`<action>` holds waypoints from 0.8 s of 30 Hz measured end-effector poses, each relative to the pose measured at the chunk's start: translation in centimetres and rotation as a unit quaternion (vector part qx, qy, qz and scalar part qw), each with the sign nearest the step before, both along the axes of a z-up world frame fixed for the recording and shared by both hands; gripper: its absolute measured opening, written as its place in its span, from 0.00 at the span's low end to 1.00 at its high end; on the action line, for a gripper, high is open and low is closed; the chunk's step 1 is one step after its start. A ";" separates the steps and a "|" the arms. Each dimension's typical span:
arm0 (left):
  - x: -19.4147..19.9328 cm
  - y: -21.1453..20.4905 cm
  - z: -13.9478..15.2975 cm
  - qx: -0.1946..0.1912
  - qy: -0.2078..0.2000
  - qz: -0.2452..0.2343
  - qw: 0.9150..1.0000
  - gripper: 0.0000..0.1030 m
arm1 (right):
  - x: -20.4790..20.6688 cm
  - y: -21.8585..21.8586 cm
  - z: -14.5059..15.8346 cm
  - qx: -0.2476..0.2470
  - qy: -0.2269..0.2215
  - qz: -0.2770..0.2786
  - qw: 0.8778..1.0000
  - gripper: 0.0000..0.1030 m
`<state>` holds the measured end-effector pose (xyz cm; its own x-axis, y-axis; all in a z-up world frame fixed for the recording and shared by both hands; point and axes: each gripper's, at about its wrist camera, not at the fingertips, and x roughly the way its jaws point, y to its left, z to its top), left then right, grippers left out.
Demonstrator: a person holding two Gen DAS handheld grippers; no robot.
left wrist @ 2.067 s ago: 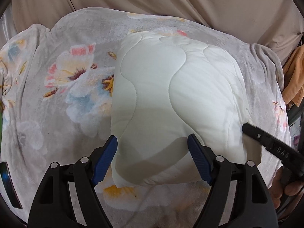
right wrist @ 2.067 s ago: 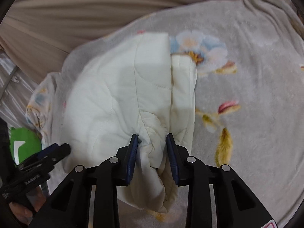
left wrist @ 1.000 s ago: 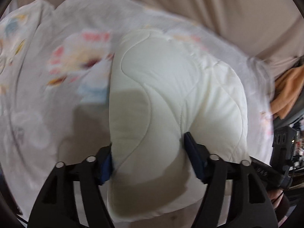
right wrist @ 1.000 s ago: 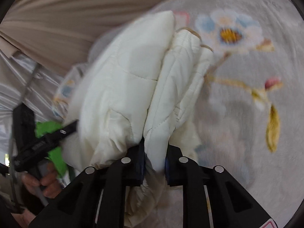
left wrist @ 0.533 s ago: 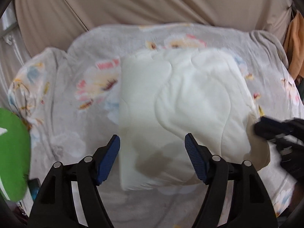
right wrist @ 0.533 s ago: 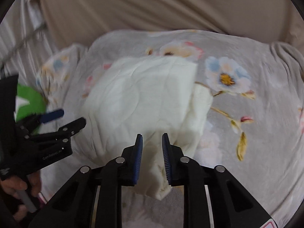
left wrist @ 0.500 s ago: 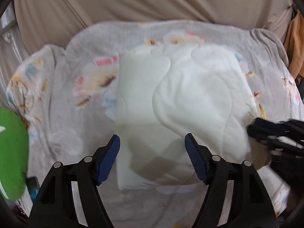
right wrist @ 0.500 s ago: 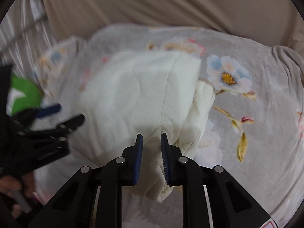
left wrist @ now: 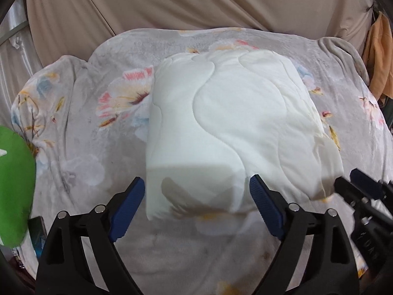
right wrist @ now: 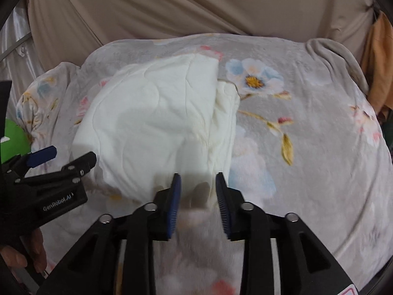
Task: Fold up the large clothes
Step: 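Release the bundle and withdraw both tools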
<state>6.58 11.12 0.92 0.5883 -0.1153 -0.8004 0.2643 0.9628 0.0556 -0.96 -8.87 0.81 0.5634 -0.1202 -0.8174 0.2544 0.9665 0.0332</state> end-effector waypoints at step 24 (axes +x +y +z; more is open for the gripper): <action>-4.1 -0.3 -4.9 0.009 0.011 0.024 1.000 0.82 | -3.1 3.1 -3.8 -0.020 0.020 -0.035 0.999 0.44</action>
<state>2.46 10.80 -3.98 0.5747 -0.0719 -0.8152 0.2189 0.9733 0.0685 -4.07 -5.78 -2.99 0.5190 -0.1908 -0.8332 0.3225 0.9464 -0.0159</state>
